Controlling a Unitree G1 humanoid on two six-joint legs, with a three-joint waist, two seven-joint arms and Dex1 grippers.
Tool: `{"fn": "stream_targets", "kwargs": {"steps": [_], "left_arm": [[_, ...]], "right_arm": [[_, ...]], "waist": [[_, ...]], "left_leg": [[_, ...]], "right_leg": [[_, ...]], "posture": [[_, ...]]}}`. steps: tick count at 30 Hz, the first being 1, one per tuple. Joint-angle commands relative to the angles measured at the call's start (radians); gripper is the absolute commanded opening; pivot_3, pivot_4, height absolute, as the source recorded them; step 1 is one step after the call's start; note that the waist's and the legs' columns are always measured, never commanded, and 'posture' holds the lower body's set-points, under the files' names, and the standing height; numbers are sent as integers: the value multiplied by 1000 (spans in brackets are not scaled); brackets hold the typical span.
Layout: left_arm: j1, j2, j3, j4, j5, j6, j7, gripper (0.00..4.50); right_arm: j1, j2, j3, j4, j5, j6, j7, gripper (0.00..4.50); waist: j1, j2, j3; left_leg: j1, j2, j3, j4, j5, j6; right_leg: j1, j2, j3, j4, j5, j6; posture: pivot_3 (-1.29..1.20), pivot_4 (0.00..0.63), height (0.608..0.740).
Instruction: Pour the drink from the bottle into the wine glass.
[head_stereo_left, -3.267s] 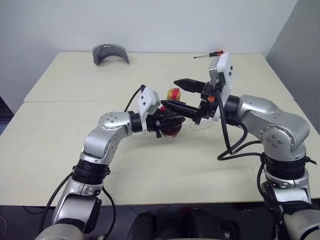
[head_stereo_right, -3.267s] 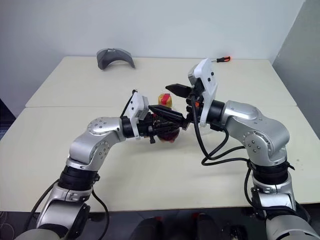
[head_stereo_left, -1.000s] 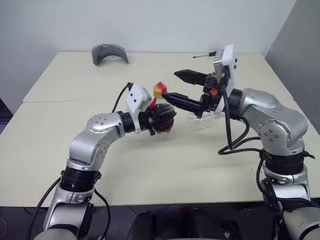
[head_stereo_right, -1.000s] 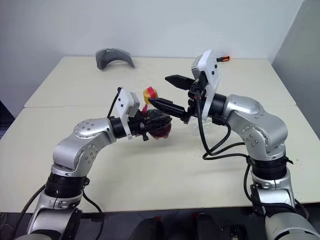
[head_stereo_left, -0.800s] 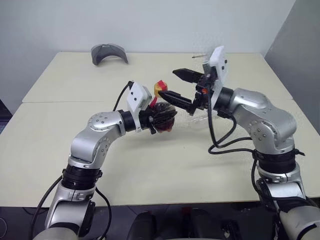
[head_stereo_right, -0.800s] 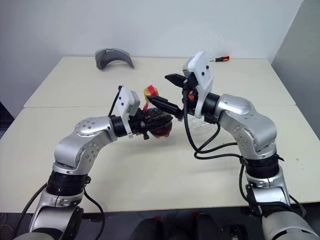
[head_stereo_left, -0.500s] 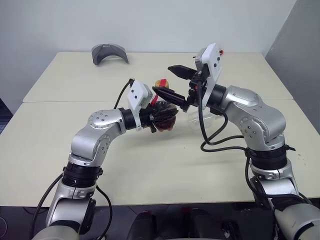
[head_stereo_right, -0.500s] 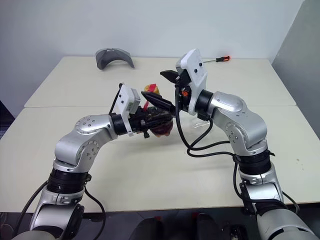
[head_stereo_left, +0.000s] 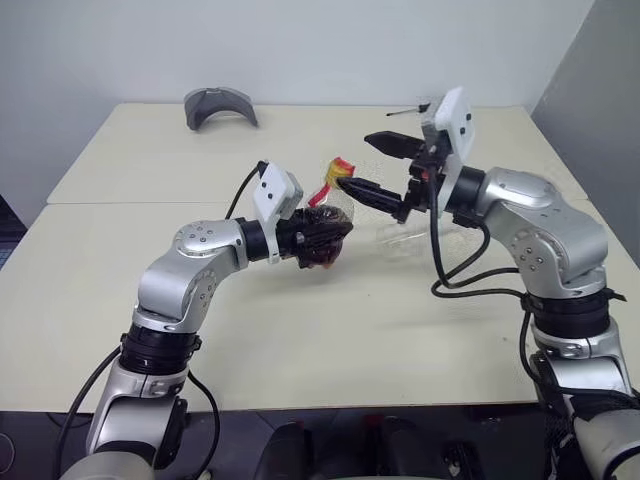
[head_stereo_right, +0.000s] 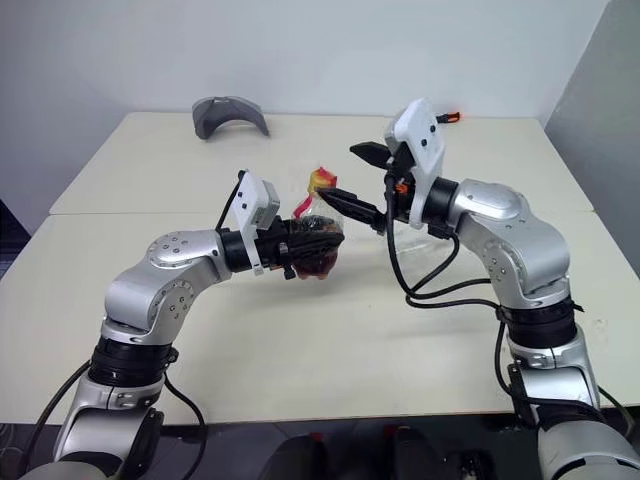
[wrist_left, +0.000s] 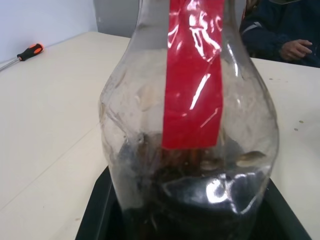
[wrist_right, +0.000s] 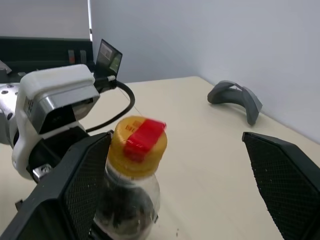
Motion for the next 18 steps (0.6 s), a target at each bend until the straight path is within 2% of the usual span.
{"fn": "stream_targets", "kwargs": {"steps": [1,11,15,18], "left_arm": [[-31,3,32,-49,-25,-31,-19,1734],[-47,2,39,-26,-25,-51,-30,1734],[-34,-4,38,-20,-21,-49,-17,1734],[-35,-18,49,-18,-34,-45,-4,1381]], "right_arm": [[6,-28,-41,-11,-5,6,-5,4466],[58,-98,-70,-35,20,31,45,4466],[55,-87,-69,-47,35,46,36,4466],[44,-73,-62,-48,38,53,28,4500]], "waist": [[0,0,0],[1,0,0],[-1,0,0],[0,0,0]], "left_leg": [[0,0,0,0,0,0],[0,0,0,0,0,0],[0,0,0,0,0,0],[0,0,0,0,0,0]], "right_leg": [[0,0,0,0,0,0],[0,0,0,0,0,0],[0,0,0,0,0,0],[0,0,0,0,0,0]], "posture": [[0,150,740],[0,150,740],[0,150,740],[0,150,740]]}}
